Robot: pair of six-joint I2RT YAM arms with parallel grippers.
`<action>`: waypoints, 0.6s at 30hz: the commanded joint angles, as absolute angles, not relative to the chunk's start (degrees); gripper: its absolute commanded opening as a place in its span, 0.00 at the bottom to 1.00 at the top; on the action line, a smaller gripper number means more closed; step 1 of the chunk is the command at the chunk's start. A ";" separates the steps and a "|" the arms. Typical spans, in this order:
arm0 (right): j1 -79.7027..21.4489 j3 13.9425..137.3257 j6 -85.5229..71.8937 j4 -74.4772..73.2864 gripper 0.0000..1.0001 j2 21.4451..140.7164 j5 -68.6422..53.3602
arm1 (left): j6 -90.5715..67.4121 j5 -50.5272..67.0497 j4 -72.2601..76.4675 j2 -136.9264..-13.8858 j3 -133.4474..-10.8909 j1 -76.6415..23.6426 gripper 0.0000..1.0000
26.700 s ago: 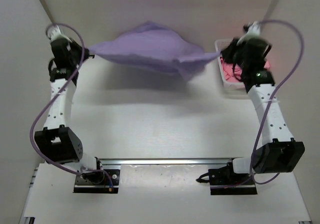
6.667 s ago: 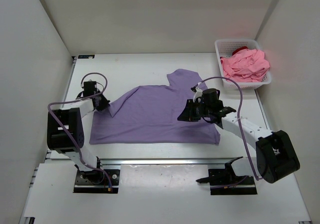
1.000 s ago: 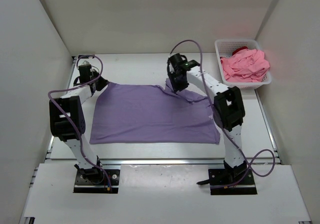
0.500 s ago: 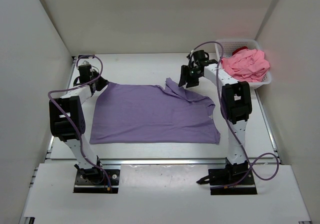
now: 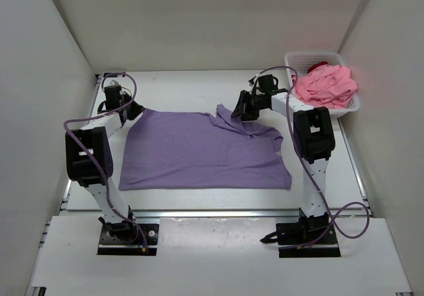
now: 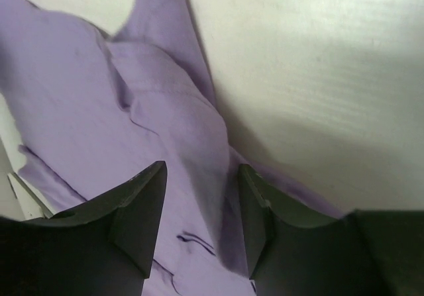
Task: Fold and stack the t-shirts
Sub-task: Grap the side of the flattened tshirt furthest away from the robot with both arms
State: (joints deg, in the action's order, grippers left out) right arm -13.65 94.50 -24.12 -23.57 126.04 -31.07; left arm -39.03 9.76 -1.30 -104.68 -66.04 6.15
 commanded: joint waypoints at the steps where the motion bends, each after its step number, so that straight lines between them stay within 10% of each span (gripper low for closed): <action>1: -13.01 96.15 -26.45 -17.32 0.45 125.50 -34.35 | -38.67 10.02 -1.14 -102.48 -66.80 5.71 0.00; 14: -11.51 99.84 -31.73 -12.31 0.41 130.16 -42.80 | -38.93 10.02 -1.32 -102.75 -67.24 5.71 0.00; 18: -10.99 108.96 -30.50 -18.00 0.25 135.07 -43.07 | -38.76 10.02 -1.05 -102.22 -66.89 6.50 0.00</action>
State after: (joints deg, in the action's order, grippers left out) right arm -11.81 102.65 -30.55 -16.69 133.16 -41.32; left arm -38.98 9.76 -1.34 -104.68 -66.04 6.20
